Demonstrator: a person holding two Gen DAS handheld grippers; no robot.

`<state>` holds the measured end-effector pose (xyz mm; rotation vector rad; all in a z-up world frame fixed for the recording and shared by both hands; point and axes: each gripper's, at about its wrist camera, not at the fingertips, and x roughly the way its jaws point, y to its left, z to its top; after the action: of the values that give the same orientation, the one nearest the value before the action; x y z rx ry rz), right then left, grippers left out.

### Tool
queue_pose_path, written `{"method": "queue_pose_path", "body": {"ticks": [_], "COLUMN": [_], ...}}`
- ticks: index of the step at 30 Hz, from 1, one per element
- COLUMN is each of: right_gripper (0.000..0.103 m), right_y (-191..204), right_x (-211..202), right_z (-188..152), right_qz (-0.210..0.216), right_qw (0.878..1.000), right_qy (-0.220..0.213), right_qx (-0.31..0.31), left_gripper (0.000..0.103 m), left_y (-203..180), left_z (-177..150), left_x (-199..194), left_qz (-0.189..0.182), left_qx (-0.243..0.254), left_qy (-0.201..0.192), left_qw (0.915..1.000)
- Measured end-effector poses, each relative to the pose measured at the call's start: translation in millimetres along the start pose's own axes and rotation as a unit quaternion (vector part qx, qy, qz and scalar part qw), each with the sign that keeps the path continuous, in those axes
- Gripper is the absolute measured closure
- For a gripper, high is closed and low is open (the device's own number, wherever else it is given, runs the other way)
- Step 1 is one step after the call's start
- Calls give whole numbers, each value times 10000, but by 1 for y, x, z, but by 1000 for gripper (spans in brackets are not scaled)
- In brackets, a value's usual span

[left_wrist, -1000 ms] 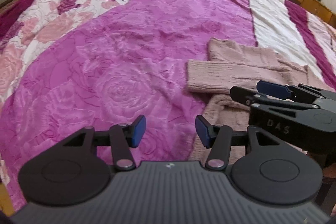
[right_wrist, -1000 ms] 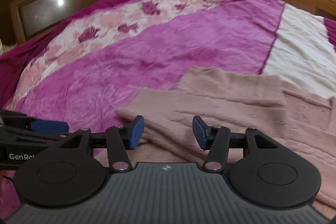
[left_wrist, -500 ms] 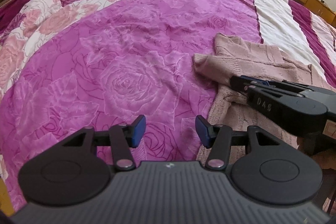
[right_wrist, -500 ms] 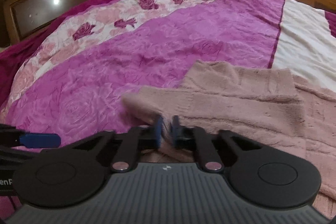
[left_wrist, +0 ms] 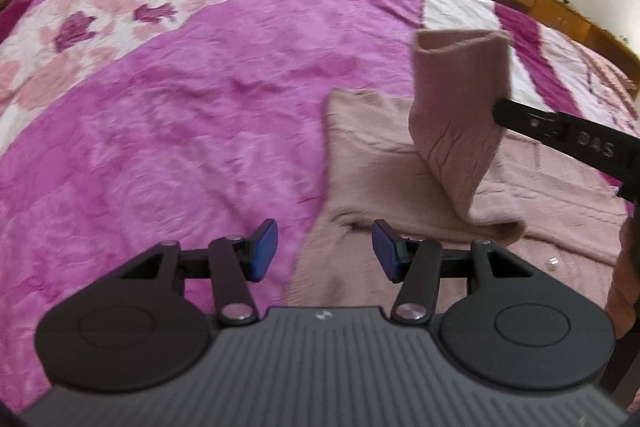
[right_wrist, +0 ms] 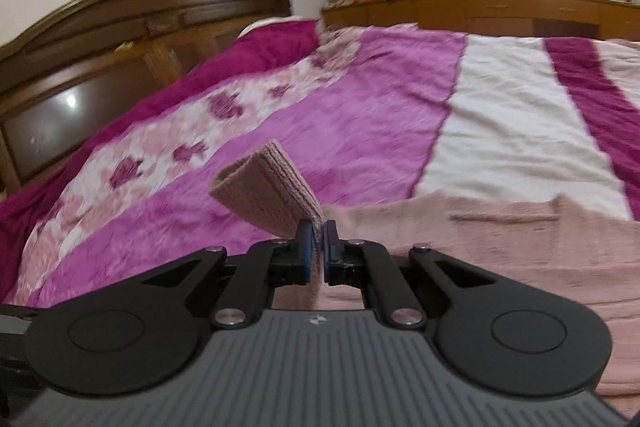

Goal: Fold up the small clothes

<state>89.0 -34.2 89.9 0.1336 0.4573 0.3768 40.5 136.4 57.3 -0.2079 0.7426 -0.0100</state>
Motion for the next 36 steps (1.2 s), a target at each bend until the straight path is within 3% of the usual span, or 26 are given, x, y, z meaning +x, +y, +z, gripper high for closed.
{"method": "queue_pose_path", "body": {"ticks": [5,14,20,21,22,23,25,36], "right_gripper": [98,98,96,92,79,60,45,45], "right_y": [-34,-89,-118,-120,-117,-114,-109,-82], "right_x": [-30,-68,-72,-72,-71,-70,-69,-41], "right_z": [-2,-23,-35,-38,-40,-42,-46,-53], "right_qz": [-455,-1368,-1105,-1025,-993,-1016,-1034,-755], "right_qw": [9987,9889,9904,9908,9909,9908,9914,9959], "right_qy": [-208,-420,-29,32,58,63,13,290], "right_qx": [119,389,830,886,902,890,804,402], "left_gripper": [49,49,49,49,49,49,49,49], "left_y": [-22,-46,-51,-52,-53,-53,-55,-66], "left_z": [5,6,8,8,9,9,8,5], "left_x": [9,25,36,39,40,41,42,42], "left_qz": [-317,-375,-254,-228,-205,-181,-151,-158], "left_qx": [109,320,379,399,412,429,484,713], "left_qy": [-41,-11,61,87,107,127,148,137], "left_qw": [9994,9988,9989,9989,9989,9988,9986,9972]}}
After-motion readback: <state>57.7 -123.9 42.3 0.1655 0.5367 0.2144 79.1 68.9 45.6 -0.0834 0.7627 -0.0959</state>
